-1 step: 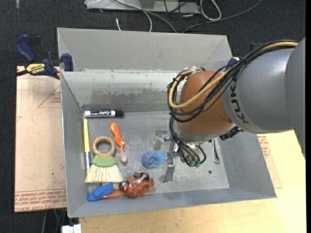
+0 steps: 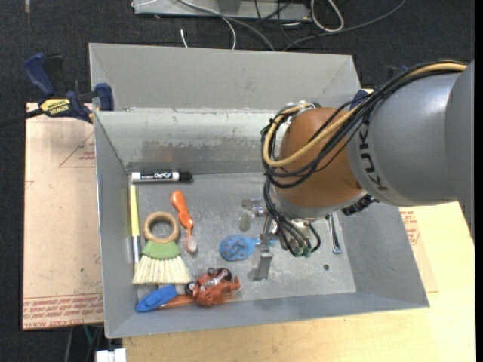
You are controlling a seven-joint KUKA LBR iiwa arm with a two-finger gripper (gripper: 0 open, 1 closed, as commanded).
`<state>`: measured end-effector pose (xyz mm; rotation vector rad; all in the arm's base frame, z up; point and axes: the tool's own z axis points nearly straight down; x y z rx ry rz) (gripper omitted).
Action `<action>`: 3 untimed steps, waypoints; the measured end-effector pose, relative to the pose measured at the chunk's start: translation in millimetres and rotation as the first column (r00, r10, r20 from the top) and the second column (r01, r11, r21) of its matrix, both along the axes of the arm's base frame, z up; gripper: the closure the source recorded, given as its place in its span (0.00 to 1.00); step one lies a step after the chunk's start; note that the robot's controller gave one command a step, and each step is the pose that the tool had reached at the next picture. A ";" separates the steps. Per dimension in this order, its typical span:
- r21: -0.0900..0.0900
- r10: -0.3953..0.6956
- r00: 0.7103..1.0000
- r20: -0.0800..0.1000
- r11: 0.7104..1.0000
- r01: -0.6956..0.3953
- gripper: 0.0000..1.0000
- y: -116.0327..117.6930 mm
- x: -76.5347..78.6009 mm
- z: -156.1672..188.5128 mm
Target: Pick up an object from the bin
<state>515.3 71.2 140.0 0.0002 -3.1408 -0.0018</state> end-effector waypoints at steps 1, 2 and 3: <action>0.001 0.053 0.999 0.003 0.999 -0.053 0.00 -17.8 10.1 -63.5; 0.002 0.076 0.997 0.003 0.997 -0.076 0.00 -21.0 10.9 -80.5; 0.003 0.059 0.998 0.001 0.998 -0.059 0.00 -21.4 10.8 -75.8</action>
Offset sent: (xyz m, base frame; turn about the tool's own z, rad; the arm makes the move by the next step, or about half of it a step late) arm 0.0100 -0.0180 -0.0700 -0.1322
